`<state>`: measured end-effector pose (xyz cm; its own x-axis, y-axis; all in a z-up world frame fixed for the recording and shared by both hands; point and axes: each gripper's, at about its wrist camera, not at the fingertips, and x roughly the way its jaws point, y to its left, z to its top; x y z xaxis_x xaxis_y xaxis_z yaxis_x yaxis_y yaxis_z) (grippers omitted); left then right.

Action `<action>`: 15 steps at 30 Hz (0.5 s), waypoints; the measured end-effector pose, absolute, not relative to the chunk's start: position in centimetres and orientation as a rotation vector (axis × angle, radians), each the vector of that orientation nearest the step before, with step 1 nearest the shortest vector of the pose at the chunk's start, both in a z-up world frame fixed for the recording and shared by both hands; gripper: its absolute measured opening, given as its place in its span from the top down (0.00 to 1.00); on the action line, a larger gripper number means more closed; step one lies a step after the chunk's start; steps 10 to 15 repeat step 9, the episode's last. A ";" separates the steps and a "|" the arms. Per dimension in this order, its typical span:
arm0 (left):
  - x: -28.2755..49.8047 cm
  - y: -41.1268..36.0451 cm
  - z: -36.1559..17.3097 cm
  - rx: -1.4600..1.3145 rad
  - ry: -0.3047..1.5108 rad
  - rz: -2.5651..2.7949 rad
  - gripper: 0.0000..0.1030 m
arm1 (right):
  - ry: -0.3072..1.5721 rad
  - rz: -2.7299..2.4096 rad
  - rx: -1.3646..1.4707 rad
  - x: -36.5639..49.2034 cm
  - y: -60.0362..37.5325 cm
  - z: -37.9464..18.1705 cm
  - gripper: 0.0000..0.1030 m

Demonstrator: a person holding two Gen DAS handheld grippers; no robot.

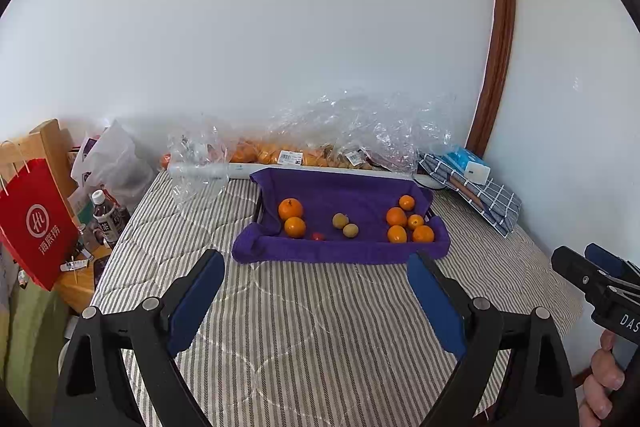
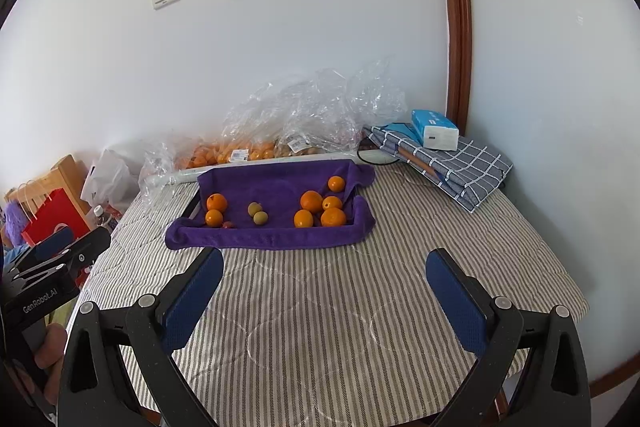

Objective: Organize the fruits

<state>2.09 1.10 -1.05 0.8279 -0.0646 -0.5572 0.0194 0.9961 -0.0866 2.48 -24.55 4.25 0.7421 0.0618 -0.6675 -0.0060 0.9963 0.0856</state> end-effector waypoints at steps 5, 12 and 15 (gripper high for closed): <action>2.1 1.1 -1.1 -0.080 0.594 -0.044 0.10 | 0.734 0.037 0.080 2.5 -24.5 4.3 0.03; 2.0 1.0 -1.0 -0.066 0.588 -0.027 0.10 | 0.734 0.040 0.080 2.5 -24.4 4.3 0.03; 2.0 1.0 -1.0 -0.066 0.588 -0.027 0.10 | 0.734 0.040 0.080 2.5 -24.4 4.3 0.03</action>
